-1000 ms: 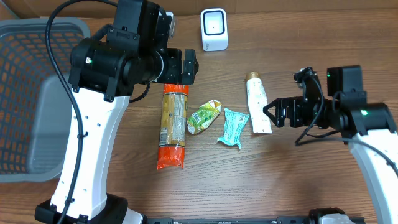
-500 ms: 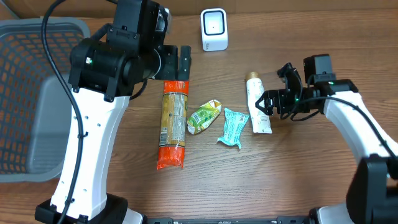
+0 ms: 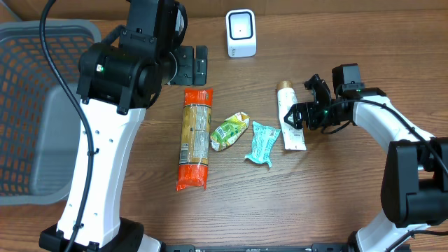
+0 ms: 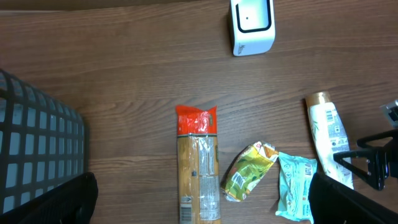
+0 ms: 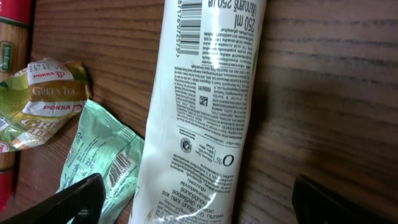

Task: Scan the item barcode
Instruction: 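Move the right gripper to the white tube and grasp it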

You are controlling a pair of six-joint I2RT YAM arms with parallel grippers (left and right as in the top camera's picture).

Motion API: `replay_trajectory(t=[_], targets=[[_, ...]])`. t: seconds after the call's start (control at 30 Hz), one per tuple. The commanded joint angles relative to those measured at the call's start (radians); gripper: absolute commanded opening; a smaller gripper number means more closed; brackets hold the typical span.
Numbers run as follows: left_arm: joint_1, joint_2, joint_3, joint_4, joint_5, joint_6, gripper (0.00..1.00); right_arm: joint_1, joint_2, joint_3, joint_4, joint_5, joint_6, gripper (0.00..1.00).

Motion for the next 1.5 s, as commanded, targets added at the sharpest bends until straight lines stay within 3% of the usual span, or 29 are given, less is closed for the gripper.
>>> replay_trajectory(t=[0.0,0.2,0.43,0.83,0.9,0.93,0.97,1.0,1.03,1.13,1.3,1.47], targets=[[0.005,0.003,0.002,0.002,-0.017,0.019,1.00,-0.001,0.009,-0.005,0.032,0.002,-0.015,0.94],[0.005,0.003,0.002,0.002,-0.016,0.019,1.00,-0.001,0.024,-0.032,0.050,0.003,-0.015,0.90],[0.005,0.003,0.002,0.002,-0.017,0.019,1.00,-0.001,0.024,-0.077,0.065,-0.040,-0.011,0.77],[0.005,0.003,0.002,0.002,-0.017,0.019,1.00,-0.001,0.024,-0.199,0.102,-0.100,0.041,0.74],[0.005,0.003,0.002,0.002,-0.017,0.019,0.99,-0.001,0.024,-0.221,0.135,-0.100,0.072,0.65],[0.005,0.003,0.002,0.002,-0.017,0.019,1.00,-0.001,0.024,-0.230,0.150,-0.100,0.086,0.52],[0.005,0.003,0.002,0.002,-0.017,0.019,1.00,-0.001,0.024,-0.239,0.166,-0.100,0.117,0.32],[0.005,0.003,0.002,0.002,-0.017,0.019,1.00,-0.001,0.024,-0.243,0.174,-0.099,0.135,0.22],[0.005,0.003,0.002,0.002,-0.017,0.019,0.99,-0.001,0.024,-0.246,0.179,-0.096,0.149,0.19],[0.005,0.003,0.002,0.002,-0.017,0.019,1.00,-0.001,0.024,-0.246,0.181,-0.097,0.155,0.20],[0.005,0.003,0.002,0.002,-0.017,0.019,1.00,-0.001,0.024,-0.246,0.185,-0.097,0.188,0.43],[0.005,0.003,0.002,0.002,-0.017,0.019,0.99,0.014,0.037,-0.246,0.221,-0.096,0.195,0.43]])
